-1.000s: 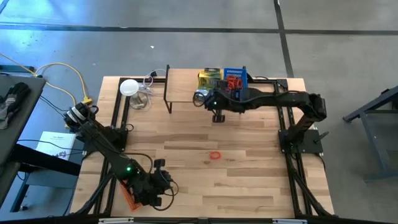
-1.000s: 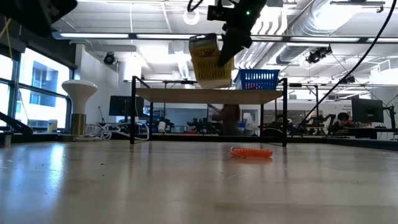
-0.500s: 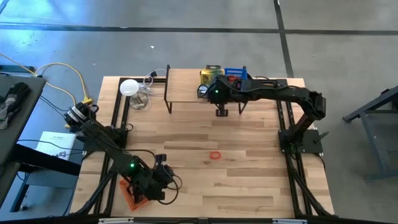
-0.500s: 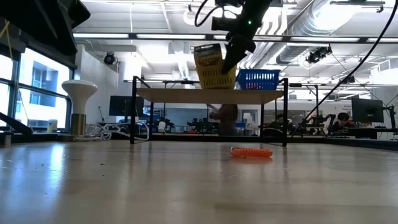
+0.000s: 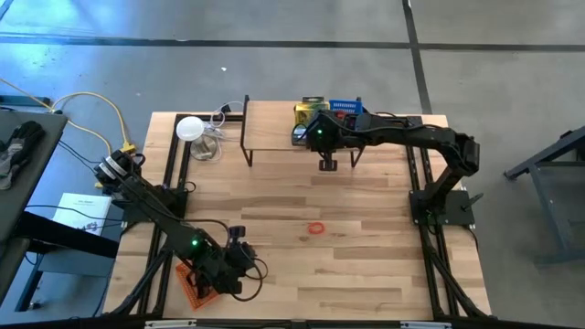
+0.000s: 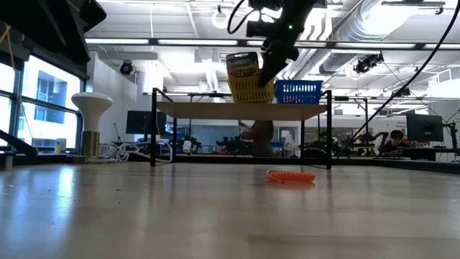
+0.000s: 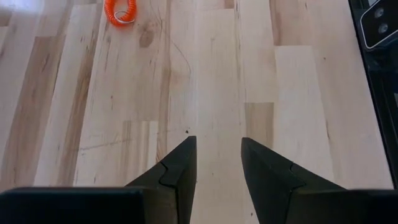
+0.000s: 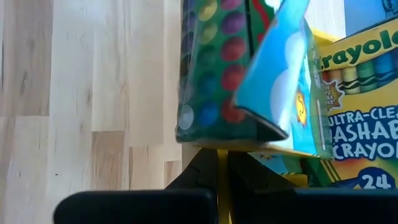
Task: Pick & Place Office Desk Supplies
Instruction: Put the yellow bin with the yellow crayon boxes on the shelf
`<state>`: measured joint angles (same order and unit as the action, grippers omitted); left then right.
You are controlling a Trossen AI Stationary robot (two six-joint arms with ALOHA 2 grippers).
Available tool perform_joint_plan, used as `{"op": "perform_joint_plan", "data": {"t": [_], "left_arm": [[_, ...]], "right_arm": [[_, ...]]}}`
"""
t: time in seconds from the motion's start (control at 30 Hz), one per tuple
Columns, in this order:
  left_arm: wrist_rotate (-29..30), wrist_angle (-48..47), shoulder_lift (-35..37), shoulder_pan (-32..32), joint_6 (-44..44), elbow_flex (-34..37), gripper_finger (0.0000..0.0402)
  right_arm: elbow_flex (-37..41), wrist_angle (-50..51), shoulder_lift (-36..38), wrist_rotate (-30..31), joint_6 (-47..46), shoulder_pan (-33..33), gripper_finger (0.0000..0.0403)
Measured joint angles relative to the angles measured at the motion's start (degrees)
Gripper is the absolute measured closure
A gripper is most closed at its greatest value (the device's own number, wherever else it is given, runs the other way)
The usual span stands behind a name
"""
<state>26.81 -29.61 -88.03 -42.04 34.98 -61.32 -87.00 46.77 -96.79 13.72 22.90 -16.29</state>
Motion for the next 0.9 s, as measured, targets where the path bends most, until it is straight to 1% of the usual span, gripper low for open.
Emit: {"op": "perform_joint_plan", "data": {"t": [0.1, 0.2, 0.33, 0.47, 0.57, 0.77, 0.9], "left_arm": [[0.02, 0.0, 0.0, 0.0, -0.74, 0.0, 0.028], [0.02, 0.0, 0.0, 0.03, -0.76, 0.0, 0.028], [0.01, 0.0, 0.0, 0.39, -1.17, 0.01, 0.028], [0.0, 0.0, 0.0, 0.94, -1.18, 0.0, 0.028], [-0.09, 0.0, 0.0, 1.16, -1.2, 0.0, 0.028], [-0.16, 0.02, 0.0, 1.16, -2.23, 0.0, 0.028], [-0.26, 0.02, 0.0, 1.16, -2.23, 0.0, 0.028]], "right_arm": [[0.0, 0.28, 0.0, 0.46, 0.11, 0.04, 0.04], [0.0, 0.65, -0.04, 2.67, 0.51, 0.22, 0.04], [0.0, 0.98, -0.07, 3.91, 0.72, 0.22, 0.04], [0.0, 1.87, -0.1, 4.18, -1.93, 0.22, 0.0391], [0.04, 3.83, -0.17, 5.29, -2.9, 0.2, 0.0362], [0.07, 3.45, 0.16, 6.85, -2.6, 0.92, 0.0283], [0.05, 3.36, 0.88, 10.04, -2.25, 2.51, 0.0244]]}}
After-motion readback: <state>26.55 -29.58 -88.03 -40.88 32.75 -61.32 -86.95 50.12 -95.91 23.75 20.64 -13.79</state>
